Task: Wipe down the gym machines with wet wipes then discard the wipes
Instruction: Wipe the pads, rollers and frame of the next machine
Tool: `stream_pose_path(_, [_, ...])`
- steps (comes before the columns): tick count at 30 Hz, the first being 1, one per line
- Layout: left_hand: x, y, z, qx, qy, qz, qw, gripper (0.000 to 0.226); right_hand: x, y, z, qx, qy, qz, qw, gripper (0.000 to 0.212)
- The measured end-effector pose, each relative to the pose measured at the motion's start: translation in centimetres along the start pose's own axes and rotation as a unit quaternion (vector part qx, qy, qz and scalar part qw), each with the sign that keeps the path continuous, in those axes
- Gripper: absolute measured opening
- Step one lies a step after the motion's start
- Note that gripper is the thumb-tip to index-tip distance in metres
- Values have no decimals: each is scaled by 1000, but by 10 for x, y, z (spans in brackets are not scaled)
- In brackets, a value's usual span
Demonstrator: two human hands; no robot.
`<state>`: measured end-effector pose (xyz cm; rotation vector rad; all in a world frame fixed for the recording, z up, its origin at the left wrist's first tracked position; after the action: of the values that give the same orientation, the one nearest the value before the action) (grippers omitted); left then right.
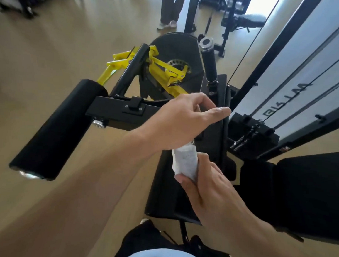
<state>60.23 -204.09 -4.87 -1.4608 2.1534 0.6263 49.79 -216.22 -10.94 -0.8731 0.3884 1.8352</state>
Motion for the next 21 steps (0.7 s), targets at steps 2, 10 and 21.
stream_pose_path(2, [-4, 2, -2, -11, -6, -37, 999, 29, -10, -14, 3, 20, -117, 69, 991, 15])
stream_pose_path(10, [3, -1, -20, -137, -9, -127, 982, 41, -6, -16, -28, -91, -84, 145, 982, 33])
stream_pose_path(21, [-1, 12, -20, -276, -67, -304, 910, 49, -16, -48, -15, -95, -177, 176, 964, 23])
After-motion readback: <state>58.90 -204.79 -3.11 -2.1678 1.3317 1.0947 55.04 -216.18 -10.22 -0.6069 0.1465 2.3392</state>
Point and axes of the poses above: each hand's wrist, its own y-axis away from the middle knuckle, its own x-axis out of the palm, z = x × y, the point moved 3 cm from there along -y, towards the middle knuckle, and after that the axes turned 7 degrees about -y, right-handed, at the moved point
